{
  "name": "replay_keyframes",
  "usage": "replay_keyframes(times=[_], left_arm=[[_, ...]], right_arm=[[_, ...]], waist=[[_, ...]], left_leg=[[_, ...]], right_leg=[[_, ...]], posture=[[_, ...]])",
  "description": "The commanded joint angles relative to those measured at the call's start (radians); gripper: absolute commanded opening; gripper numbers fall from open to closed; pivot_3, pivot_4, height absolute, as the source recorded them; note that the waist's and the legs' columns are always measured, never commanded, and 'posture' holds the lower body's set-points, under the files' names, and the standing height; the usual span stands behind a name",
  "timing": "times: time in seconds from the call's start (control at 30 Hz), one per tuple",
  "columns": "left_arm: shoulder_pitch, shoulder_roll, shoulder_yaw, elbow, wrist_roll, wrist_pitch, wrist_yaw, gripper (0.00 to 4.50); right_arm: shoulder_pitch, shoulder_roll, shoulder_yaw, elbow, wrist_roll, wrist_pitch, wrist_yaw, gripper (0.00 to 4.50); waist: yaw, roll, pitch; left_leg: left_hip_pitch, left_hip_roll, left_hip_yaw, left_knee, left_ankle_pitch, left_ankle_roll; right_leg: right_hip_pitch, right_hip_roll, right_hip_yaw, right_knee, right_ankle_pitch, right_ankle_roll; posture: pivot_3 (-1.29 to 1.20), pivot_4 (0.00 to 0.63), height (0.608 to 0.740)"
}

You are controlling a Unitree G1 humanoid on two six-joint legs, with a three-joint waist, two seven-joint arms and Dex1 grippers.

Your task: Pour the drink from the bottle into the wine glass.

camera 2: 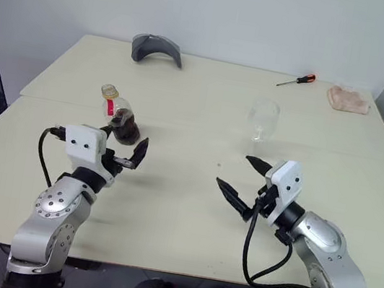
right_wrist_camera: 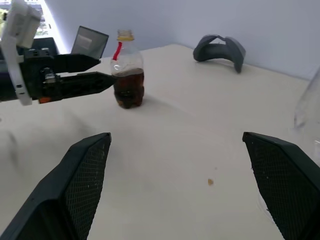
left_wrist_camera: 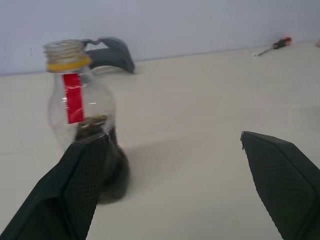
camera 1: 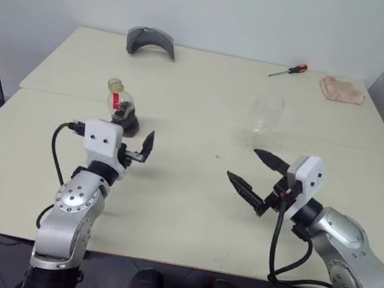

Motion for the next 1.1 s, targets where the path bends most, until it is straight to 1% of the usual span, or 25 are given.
replay_keyframes(times=[0.03,0.1,0.27,0.47,0.73,0.93,1.1], left_arm=[[-0.039,-0.001,0.032,0.04,0.011,-0.039,0.012,4.5],[-0.06,-0.013,0.059,0.078,-0.009,-0.022,0.025,4.5],[-0.1,0.003,0.061,0.158,0.017,-0.025,0.029,4.5],[-0.132,0.008,0.074,0.208,0.041,-0.031,0.058,4.5],[-0.168,0.043,0.093,0.273,0.035,-0.021,0.029,4.5],[-0.258,0.076,0.11,0.426,0.026,-0.045,0.001,4.5],[-0.329,0.079,0.109,0.535,0.019,-0.065,-0.025,4.5]], right_arm=[[-0.007,-0.021,0.01,-0.026,0.022,-0.018,0.043,4.49],[-0.01,-0.028,0.022,-0.026,0.02,-0.02,0.053,4.49],[-0.019,-0.037,0.03,-0.023,0.021,-0.021,0.071,4.49],[-0.024,-0.047,0.026,-0.003,0.011,-0.028,0.081,4.49],[-0.042,-0.033,0.049,-0.003,0.011,-0.025,0.074,4.49],[-0.074,-0.032,0.065,0.005,0.007,-0.03,0.085,4.49],[-0.08,-0.04,0.069,0.014,-0.003,-0.039,0.095,4.49]], waist=[[0.001,0.0,0.0],[0.002,-0.001,0.0],[0.003,-0.001,0.0],[0.005,-0.003,0.0],[0.005,-0.003,0.0],[0.008,-0.004,0.0],[0.01,-0.004,0.0]], left_leg=[[0.0,0.0,0.0,0.0,0.0,0.0],[0.0,0.0,0.0,0.0,0.0,0.0],[0.0,0.0,0.0,0.0,0.0,0.0],[0.0,0.0,0.0,0.0,0.0,0.0],[0.0,0.0,0.0,0.0,0.0,0.0],[0.0,0.0,0.0,0.0,0.0,0.0],[0.0,0.0,0.0,0.0,0.0,0.0]], right_leg=[[0.0,0.0,0.0,0.0,0.0,0.0],[0.0,0.0,0.0,0.0,0.0,0.0],[0.0,0.0,0.0,0.0,0.0,0.0],[0.0,0.0,0.0,0.0,0.0,0.0],[0.0,0.0,0.0,0.0,0.0,0.0],[0.0,0.0,-0.001,0.0,0.0,0.0],[0.0,0.0,-0.001,0.0,0.0,0.0]], posture=[[0.0,0.15,0.74],[0.0,0.15,0.74],[0.0,0.15,0.74],[0.0,0.15,0.74],[0.0,0.15,0.74],[0.0,0.15,0.74],[0.0,0.15,0.74]])
